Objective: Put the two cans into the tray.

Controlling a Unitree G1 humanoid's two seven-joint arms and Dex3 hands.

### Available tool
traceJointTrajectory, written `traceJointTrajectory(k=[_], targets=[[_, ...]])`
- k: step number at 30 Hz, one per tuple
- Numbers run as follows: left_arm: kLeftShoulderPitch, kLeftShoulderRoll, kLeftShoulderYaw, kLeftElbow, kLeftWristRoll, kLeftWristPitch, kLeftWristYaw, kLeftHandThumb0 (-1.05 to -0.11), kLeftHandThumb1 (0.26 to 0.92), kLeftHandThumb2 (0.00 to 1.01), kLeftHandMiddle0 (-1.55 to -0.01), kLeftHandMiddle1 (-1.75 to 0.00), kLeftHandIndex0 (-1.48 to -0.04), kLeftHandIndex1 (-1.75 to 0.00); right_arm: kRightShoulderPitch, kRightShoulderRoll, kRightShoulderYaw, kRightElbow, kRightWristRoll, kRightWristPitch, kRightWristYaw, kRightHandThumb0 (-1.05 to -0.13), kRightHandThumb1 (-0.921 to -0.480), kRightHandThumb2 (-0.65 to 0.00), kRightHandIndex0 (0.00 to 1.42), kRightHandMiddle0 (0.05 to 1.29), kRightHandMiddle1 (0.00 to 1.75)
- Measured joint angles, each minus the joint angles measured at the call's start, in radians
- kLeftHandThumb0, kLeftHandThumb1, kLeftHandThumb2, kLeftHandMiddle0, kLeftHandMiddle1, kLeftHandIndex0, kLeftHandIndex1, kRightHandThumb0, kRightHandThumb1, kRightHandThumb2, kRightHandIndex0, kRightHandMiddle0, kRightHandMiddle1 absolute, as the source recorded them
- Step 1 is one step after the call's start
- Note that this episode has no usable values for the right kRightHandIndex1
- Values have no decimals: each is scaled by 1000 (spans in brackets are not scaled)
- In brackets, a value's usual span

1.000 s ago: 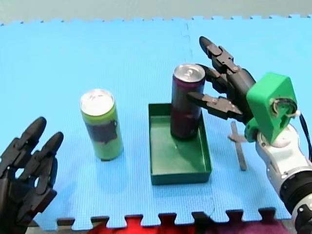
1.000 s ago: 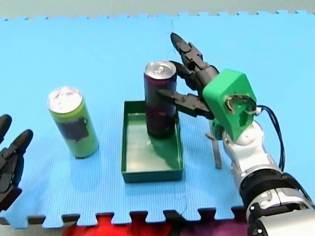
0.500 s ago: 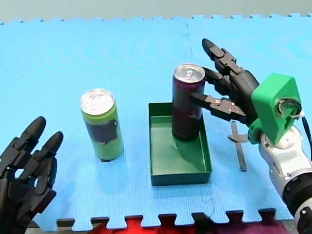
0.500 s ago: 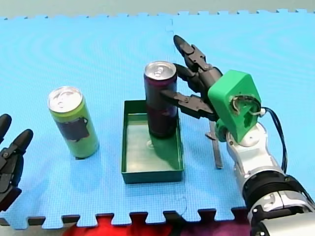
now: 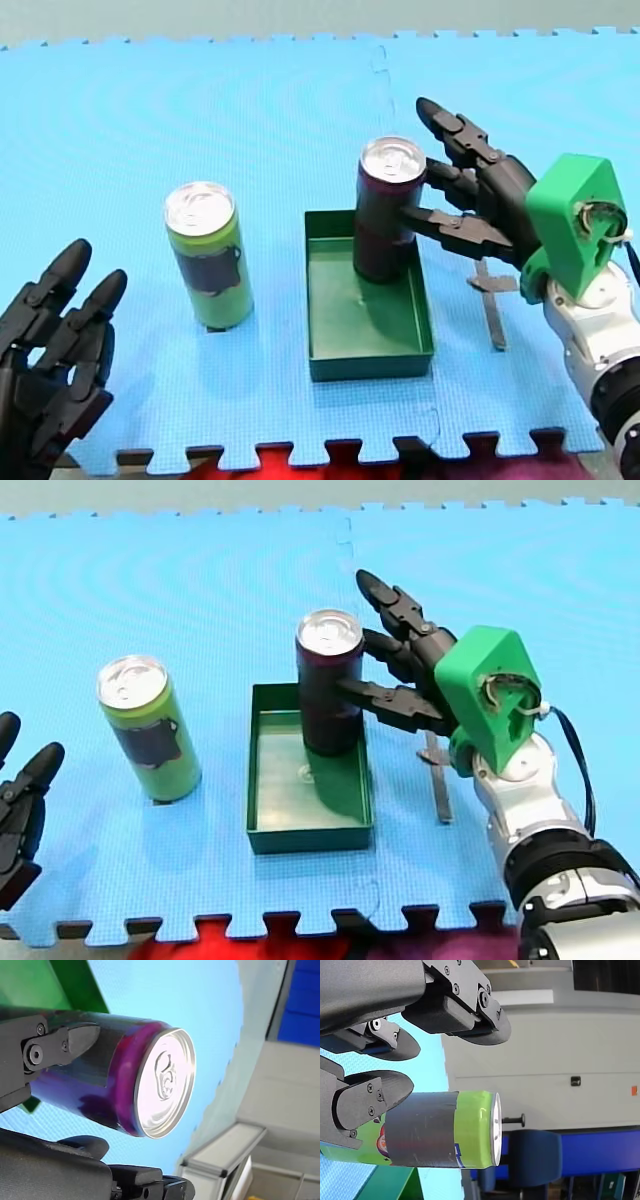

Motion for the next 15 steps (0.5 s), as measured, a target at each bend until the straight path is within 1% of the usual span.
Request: traceJointTrajectory(k=[5,7,10,12,15], targets=[[0,0,-1,0,3,0,6,-1048,921,606,-514,0,-455,0,2,-4,-12,-2,14,-2,34,-1048,-921,-111,190,92,1],[0,0,-1,0,4,0,6,-1048,921,607,-514,0,-455,0,12,-9,-17,-10,24,-10,55,-1048,-921,-105,189,93,1],[-2,2,0,3,3,0,4,-1048,921,608,-514,0,-455,0,38,-22,-26,-32,40,-23,85,-1048,-921,-97,190,94,2],[-3,3,0,7,1,0,1,-1048,921,608,-515,0,-455,0,56,-29,-31,-45,49,-27,100,-1048,-921,-93,192,96,2],[-6,4,1,10,0,-1,-2,-1048,921,609,-518,-2,-458,-1,71,-38,-36,-64,59,-27,115,-1048,-921,-87,195,100,4]])
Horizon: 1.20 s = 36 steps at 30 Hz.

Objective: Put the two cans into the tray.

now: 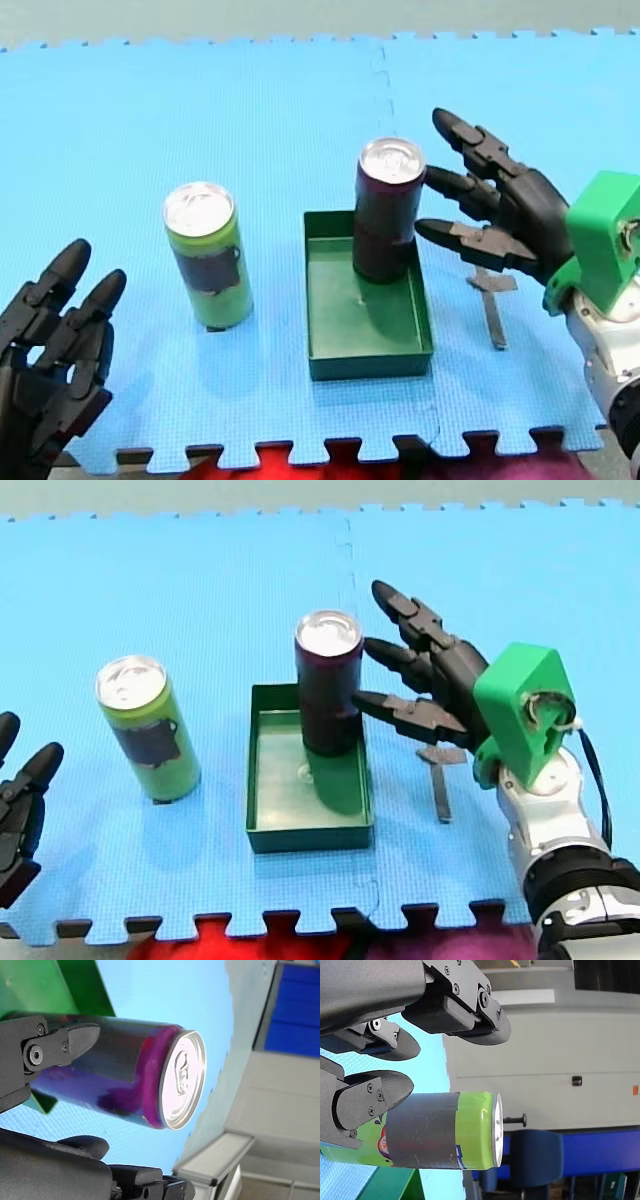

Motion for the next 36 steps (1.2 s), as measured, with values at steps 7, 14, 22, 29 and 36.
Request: traceJointTrajectory(k=[7,14,22,29,36], targets=[[-4,2,4,6,-1,0,-3,-1048,921,610,-519,-2,-459,-2,14,-20,-8,-13,12,2,19,-1048,-921,-75,199,109,7],[-4,3,6,-1,-2,1,-2,-1048,921,612,-521,-3,-460,-2,21,-44,-16,-26,17,3,24,-1048,-921,-66,203,111,6],[-2,4,8,-14,0,13,6,-1048,921,611,-522,-3,-461,-2,27,-70,-22,-56,29,16,37,-1048,-921,-69,207,109,4],[-1,4,6,-17,6,13,18,-1048,921,609,-524,-3,-462,-2,57,-84,-40,-60,47,20,34,-1048,-921,-75,249,115,5],[5,2,3,-30,26,9,37,-1048,921,606,-524,-3,-455,0,130,-130,-66,-78,79,15,78,-1048,-921,-79,271,129,10]])
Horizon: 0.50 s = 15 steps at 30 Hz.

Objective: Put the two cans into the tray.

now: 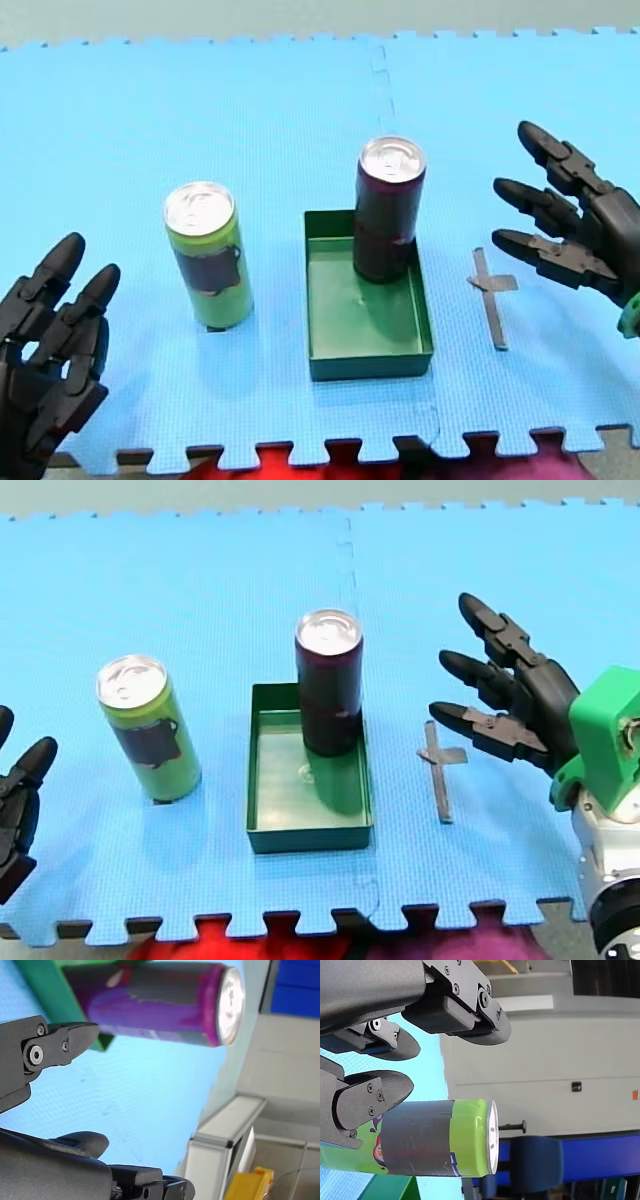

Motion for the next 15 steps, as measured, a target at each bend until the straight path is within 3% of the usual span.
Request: traceJointTrajectory(k=[3,6,10,12,14,15], targets=[[0,0,0,0,20,-14,18,-1048,921,605,-523,-2,-447,0,33,-15,-4,-15,10,-8,19,-1048,-921,-81,274,133,11],[-6,3,4,19,81,-55,74,-1048,921,601,-562,-21,-437,0,62,-22,-3,-23,9,-9,20,-1048,-921,-82,276,138,11],[-38,31,11,78,131,-71,123,-1048,921,573,-569,-20,-365,0,71,-23,-2,-22,7,-7,3,-1048,-921,-84,277,143,12],[-50,51,11,100,155,-80,138,-1048,916,296,-447,-12,-296,0,71,-23,-3,-16,7,-6,0,-1048,-921,-84,276,145,12],[-53,71,5,106,188,-90,151,-1048,848,106,-381,-4,-258,0,71,-23,-3,-11,8,-6,3,-1048,-921,-81,275,146,11],[-54,80,-1,104,197,-88,152,-1048,824,70,-368,-2,-247,0,72,-23,-3,-9,9,-6,7,-1048,-921,-79,275,146,11]])
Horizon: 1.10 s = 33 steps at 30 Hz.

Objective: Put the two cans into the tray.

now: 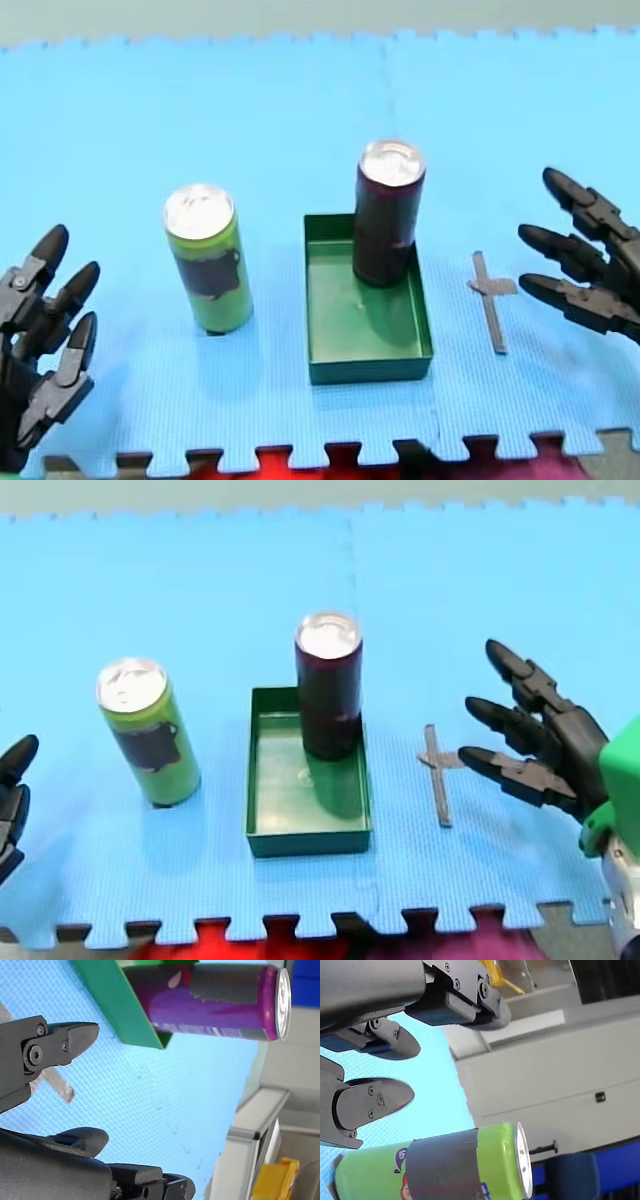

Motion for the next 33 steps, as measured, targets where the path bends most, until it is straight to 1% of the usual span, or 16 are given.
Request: traceJointTrajectory(k=[2,5,10,11,15,18,22,24,29,32,33], targets=[[-3,9,-11,-10,0,23,0,-1048,798,33,-348,0,-226,0,2,0,0,1,3,0,9,-1048,-920,-73,274,147,10],[-7,13,-22,-27,-4,58,2,-1048,786,16,-332,0,-203,1,5,1,-1,2,6,0,21,-1048,-919,-62,272,148,9],[-14,18,-38,-44,-2,99,9,-1048,767,2,-307,0,-170,0,5,5,-3,19,10,2,33,-1048,-913,-42,268,146,6],[-17,22,-43,-43,-1,105,6,-1048,751,1,-299,0,-163,0,5,6,-4,24,10,2,34,-1048,-911,-38,268,145,5],[-36,35,-53,-8,-10,108,-24,-1048,714,0,-276,0,-149,0,2,8,-8,41,11,3,33,-1048,-905,-28,267,144,4],[-48,43,-58,15,-30,117,-66,-1048,698,0,-258,0,-139,0,-2,9,-11,50,11,3,26,-1048,-901,-22,267,143,3],[-55,60,-64,21,-44,139,-107,-1048,682,0,-230,0,-129,0,-8,9,-14,59,11,3,24,-1048,-895,-16,266,142,2],[-57,64,-65,21,-54,154,-124,-1048,676,0,-220,0,-124,0,-11,9,-16,63,11,3,24,-1048,-893,-13,266,142,1],[-59,71,-70,13,-72,203,-156,-1048,674,1,-215,-1,-120,0,-15,10,-22,74,11,3,21,-1048,-887,-7,267,141,1],[-59,77,-76,4,-72,227,-172,-1048,687,7,-222,-5,-121,-1,-18,13,-25,78,11,5,14,-1048,-884,-5,269,140,1],[-59,81,-79,2,-72,236,-183,-1048,702,14,-225,-6,-121,-1,-19,13,-26,79,11,5,12,-1048,-883,-4,270,141,1]])
